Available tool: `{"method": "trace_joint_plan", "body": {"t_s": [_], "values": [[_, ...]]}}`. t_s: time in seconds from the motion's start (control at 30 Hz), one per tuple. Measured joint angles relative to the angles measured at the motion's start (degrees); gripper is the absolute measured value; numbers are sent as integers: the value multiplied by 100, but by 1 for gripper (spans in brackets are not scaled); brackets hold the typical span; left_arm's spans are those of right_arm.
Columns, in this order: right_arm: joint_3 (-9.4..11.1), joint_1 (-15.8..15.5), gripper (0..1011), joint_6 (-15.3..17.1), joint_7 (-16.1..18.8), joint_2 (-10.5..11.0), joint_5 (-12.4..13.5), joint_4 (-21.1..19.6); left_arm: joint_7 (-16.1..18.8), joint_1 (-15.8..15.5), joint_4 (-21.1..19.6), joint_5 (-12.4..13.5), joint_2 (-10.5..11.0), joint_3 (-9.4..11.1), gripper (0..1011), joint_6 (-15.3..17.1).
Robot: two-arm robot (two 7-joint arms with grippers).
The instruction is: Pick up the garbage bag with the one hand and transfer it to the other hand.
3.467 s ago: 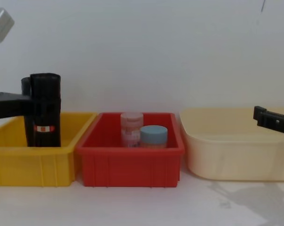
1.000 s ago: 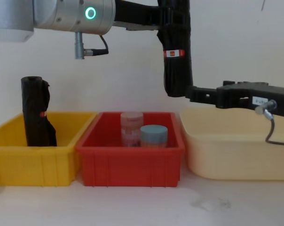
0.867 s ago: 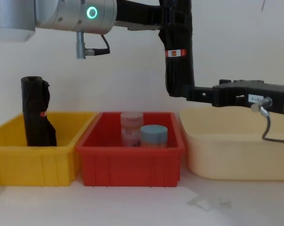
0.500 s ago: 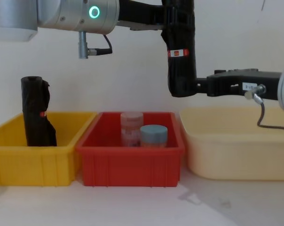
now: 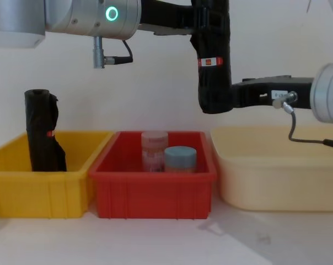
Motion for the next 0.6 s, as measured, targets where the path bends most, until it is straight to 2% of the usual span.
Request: {"method": "trace_joint_plan", "body": {"t_s": [0.6], "values": [[15, 129, 1001, 106, -137, -351, -37, 291, 0, 0, 0, -3, -4, 1, 435, 3]]}}
